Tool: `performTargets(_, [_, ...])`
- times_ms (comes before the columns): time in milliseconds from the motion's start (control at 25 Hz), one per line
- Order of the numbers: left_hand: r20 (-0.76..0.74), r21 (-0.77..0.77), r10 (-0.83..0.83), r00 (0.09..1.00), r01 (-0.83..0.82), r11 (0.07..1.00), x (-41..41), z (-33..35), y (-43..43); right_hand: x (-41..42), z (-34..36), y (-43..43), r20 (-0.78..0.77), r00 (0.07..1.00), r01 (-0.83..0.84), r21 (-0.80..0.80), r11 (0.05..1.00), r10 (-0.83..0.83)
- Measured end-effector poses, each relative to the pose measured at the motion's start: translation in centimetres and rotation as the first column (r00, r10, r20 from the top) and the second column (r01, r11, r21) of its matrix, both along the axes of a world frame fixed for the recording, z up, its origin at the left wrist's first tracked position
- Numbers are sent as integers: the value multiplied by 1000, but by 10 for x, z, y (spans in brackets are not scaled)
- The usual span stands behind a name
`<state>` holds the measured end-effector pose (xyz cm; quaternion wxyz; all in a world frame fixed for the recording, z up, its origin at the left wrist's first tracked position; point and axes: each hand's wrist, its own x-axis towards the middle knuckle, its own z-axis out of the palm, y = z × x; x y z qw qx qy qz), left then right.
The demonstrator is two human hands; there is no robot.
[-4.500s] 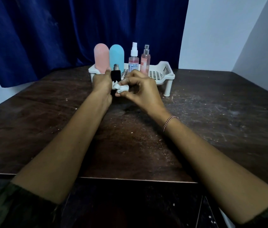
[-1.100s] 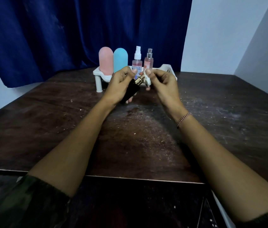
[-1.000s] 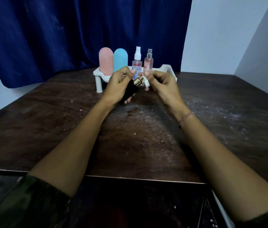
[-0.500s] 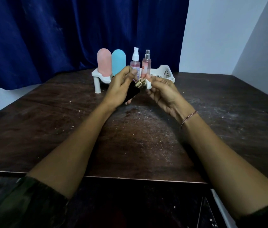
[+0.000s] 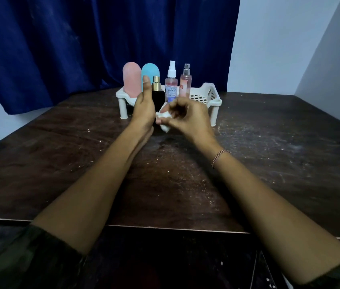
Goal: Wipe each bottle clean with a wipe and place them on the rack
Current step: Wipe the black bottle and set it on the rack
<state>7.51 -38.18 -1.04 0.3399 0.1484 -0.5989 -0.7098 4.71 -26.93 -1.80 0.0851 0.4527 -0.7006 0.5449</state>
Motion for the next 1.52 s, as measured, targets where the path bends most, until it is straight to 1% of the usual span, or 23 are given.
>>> performTargets(40, [-13, -15, 28, 1000, -28, 999, 2, 2, 0, -3, 1, 5, -6, 999, -32, 144, 989, 34])
performTargets(120, [-45, -12, 65, 997, -66, 998, 2, 3, 0, -12, 3, 15, 16, 994, -101, 434, 895, 105])
performTargets(160, [-52, 6, 73, 996, -73, 997, 2, 3, -1, -15, 3, 19, 44, 992, -124, 506, 854, 118])
performTargets(200, [-42, 14, 70, 997, -70, 997, 2, 4, -2, -17, 3, 20, 51, 994, -113, 522, 845, 101])
performTargets(240, [-32, 3, 66, 997, -66, 998, 3, 4, -1, -19, 2, 20, 22, 998, -61, 490, 870, 58])
performTargets(280, [-39, -13, 49, 998, -49, 999, 4, 3, 0, -20, 2, 19, -20, 1000, 11, 415, 910, -3])
performTargets(320, [-63, -28, 21, 998, -23, 999, 4, 3, 2, -20, 2, 17, -50, 997, 73, 308, 949, -61])
performTargets(360, [-77, -44, 1, 997, -4, 999, 4, 3, 4, -19, 2, 14, -38, 995, 100, 192, 976, -94])
performTargets(440, [-81, -83, -35, 996, 29, 996, 5, 3, 8, -18, 4, 10, 73, 995, 60, 32, 998, -62])
performTargets(520, [-64, -139, -84, 994, 75, 987, 1, 2, 8, -16, 6, 6, 144, 989, 17, -19, 1000, -14])
performTargets(640, [-67, -230, -143, 987, 124, 965, -2, -1, 6, -12, 10, 5, 165, 986, 30, -37, 999, -24])
performTargets(760, [-71, -386, -61, 996, 29, 922, -3, 1, 8, -20, 20, 11, 99, 989, 107, -13, 994, -106])
performTargets(840, [-86, -429, -17, 996, -22, 903, -7, 8, 8, -34, 32, 16, 51, 979, 196, 28, 980, -198])
performTargets(880, [-76, -456, -13, 997, -23, 890, -11, 13, 9, -42, 40, 19, 38, 971, 236, 48, 971, -238])
performTargets(1000, [24, -525, 9, 1000, 5, 851, -28, 28, 14, -69, 56, 24, 26, 954, 295, 123, 948, -300])
performTargets(1080, [71, -532, 13, 997, 27, 846, -39, 33, 20, -84, 60, 26, 6, 944, 322, 197, 926, -330])
performTargets(1200, [112, -551, 17, 994, 48, 833, -57, 33, 22, -103, 64, 27, 16, 937, 329, 306, 894, -350])
performTargets(1320, [158, -499, -38, 987, 113, 859, -67, 27, 25, -117, 63, 28, -19, 934, 334, 404, 852, -357])
performTargets(1520, [221, -407, -68, 973, 155, 900, -70, 23, 21, -136, 55, 16, -46, 922, 355, 494, 794, -383])
